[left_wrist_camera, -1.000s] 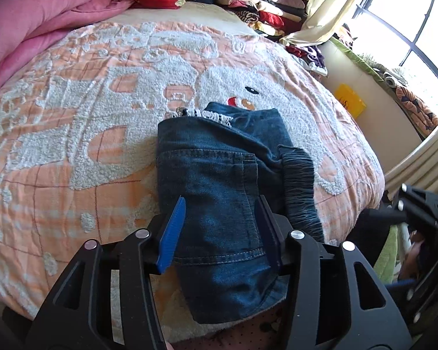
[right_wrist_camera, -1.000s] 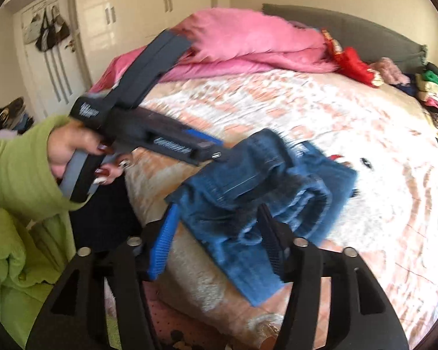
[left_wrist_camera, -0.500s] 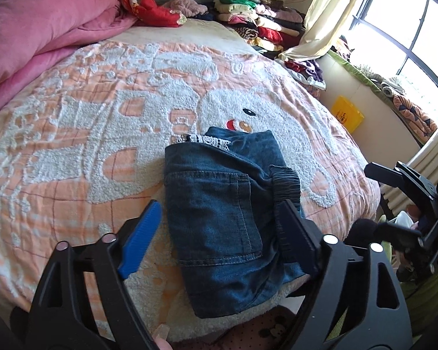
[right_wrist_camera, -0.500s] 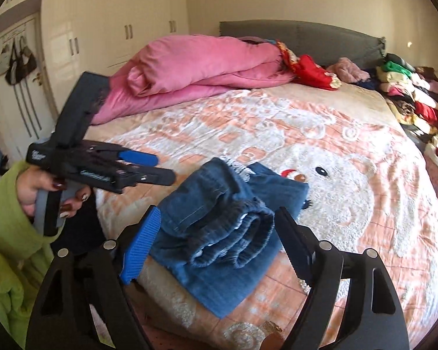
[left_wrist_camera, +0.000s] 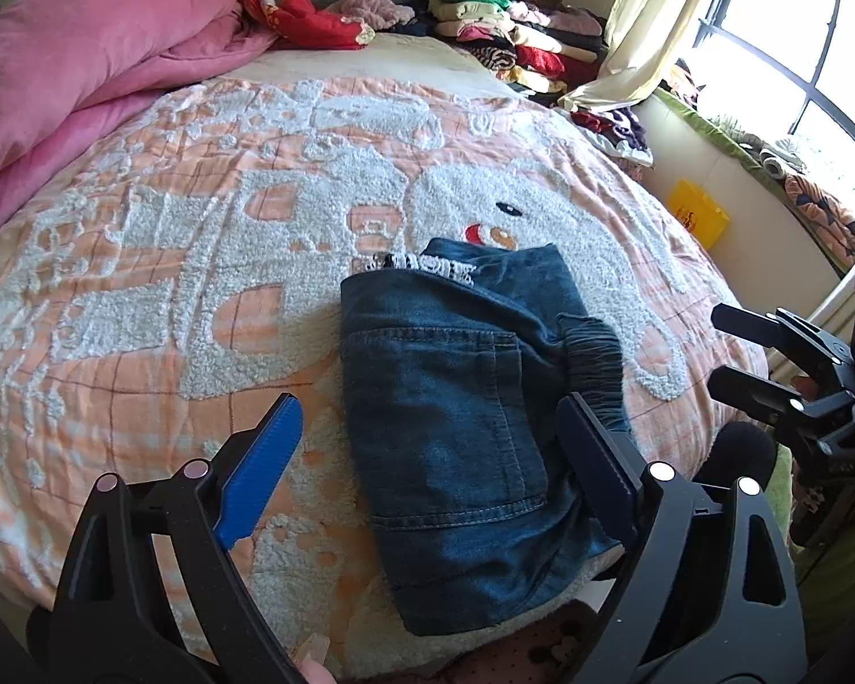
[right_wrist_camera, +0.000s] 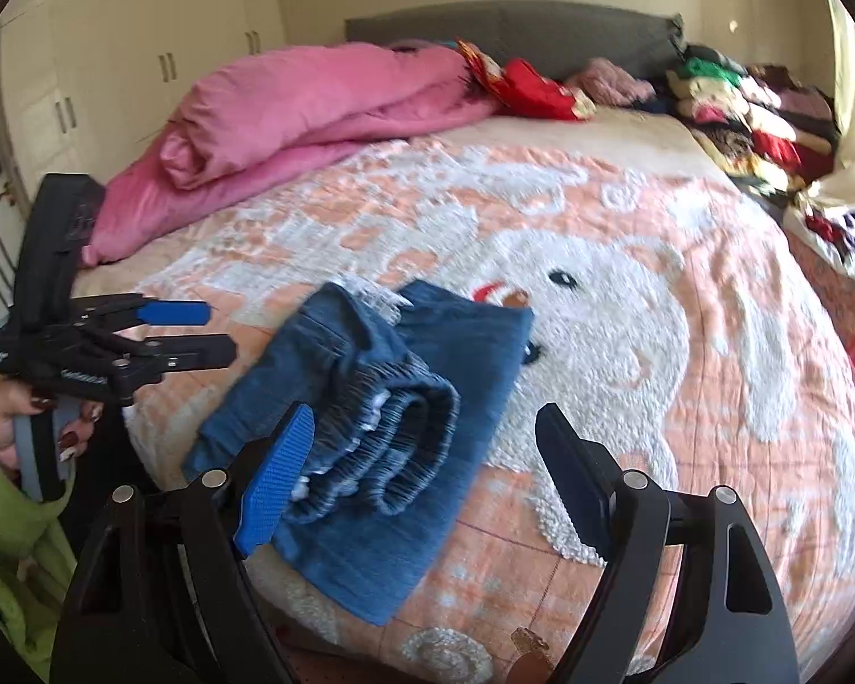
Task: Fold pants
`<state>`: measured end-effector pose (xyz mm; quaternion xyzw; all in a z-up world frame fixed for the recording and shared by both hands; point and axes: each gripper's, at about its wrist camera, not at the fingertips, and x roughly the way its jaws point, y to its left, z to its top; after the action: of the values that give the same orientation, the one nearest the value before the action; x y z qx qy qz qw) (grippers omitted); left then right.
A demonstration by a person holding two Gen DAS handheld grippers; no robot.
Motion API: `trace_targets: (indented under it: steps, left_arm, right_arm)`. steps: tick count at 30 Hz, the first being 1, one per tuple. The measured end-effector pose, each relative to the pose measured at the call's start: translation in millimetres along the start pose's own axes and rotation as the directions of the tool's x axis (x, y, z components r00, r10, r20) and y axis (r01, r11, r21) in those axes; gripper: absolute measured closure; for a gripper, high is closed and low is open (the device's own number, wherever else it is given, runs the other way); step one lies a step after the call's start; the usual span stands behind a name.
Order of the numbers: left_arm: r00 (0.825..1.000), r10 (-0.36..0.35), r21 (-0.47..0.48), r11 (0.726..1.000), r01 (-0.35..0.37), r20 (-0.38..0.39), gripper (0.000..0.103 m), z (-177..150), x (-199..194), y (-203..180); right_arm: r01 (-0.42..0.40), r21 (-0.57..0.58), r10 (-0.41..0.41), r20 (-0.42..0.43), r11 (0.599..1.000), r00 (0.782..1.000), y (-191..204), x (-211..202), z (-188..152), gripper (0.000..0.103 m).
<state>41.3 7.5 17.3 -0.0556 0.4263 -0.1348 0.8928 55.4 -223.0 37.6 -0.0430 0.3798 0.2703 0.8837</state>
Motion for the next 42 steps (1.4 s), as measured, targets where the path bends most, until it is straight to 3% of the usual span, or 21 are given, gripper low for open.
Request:
trace_targets:
  steps: [4, 10, 14, 17, 22, 25, 27, 29, 31, 37, 42]
  left_arm:
    - [1.000, 0.004, -0.006, 1.000, -0.004, -0.024, 0.019, -2.7, 12.5, 2.4]
    - [0.998, 0.004, -0.045, 0.999, -0.006, -0.057, 0.019, -6.3, 35.1, 12.6]
    - [0.996, -0.030, -0.079, 0.997, 0.024, -0.080, 0.020, -9.3, 48.6, 18.3]
    - [0.994, -0.065, -0.091, 0.994, 0.057, -0.093, 0.028, -12.6, 56.6, 17.9]
    - [0.990, -0.095, -0.091, 0.992, 0.086, -0.101, 0.036, -15.0, 68.2, 11.7]
    - [0.991, -0.097, -0.095, 0.992, 0.088, -0.095, 0.050, -13.9, 70.0, 10.9]
    - [0.991, -0.096, -0.089, 0.992, 0.088, -0.096, 0.062, -12.5, 70.7, 9.2]
    - [0.991, -0.088, -0.077, 0.994, 0.081, -0.097, 0.068, -10.6, 71.2, 6.5]
    - [0.993, -0.080, -0.067, 0.995, 0.074, -0.092, 0.072, -9.8, 67.8, 3.5]
    - [0.996, -0.075, -0.050, 0.996, 0.072, -0.052, 0.075, 2.1, 52.8, -3.0]
    - [0.998, -0.057, -0.050, 0.997, 0.056, -0.014, 0.075, 21.2, 46.6, -2.1]
  right_arm:
    - [0.018, 0.063, -0.013, -0.079, 0.998, 0.997, -13.7, 27.4, -6.3, 0.024]
    - [-0.016, 0.137, 0.034, -0.137, 0.990, 0.990, -27.2, 57.1, -11.0, 0.024]
    - [-0.053, 0.157, 0.080, -0.170, 0.986, 0.982, -29.5, 71.8, -13.8, 0.038]
    - [-0.087, 0.188, 0.121, -0.179, 0.978, 0.977, -32.3, 80.0, -16.2, 0.039]
    - [-0.130, 0.216, 0.167, -0.166, 0.968, 0.972, -34.8, 89.5, -15.8, 0.039]
    - [-0.159, 0.205, 0.192, -0.153, 0.966, 0.969, -33.0, 93.5, -13.3, 0.040]
    - [-0.186, 0.201, 0.217, -0.147, 0.962, 0.965, -31.8, 95.9, -11.7, 0.051]
    - [-0.222, 0.186, 0.248, -0.133, 0.957, 0.960, -28.1, 95.4, -9.6, 0.077]
    - [-0.215, 0.155, 0.233, -0.108, 0.964, 0.967, -22.1, 88.6, -5.7, 0.083]
    - [-0.215, 0.083, 0.216, -0.005, 0.973, 0.976, -9.1, 57.8, 14.6, 0.088]
    - [-0.214, 0.055, 0.212, 0.032, 0.975, 0.977, -9.1, 55.3, 39.8, 0.088]
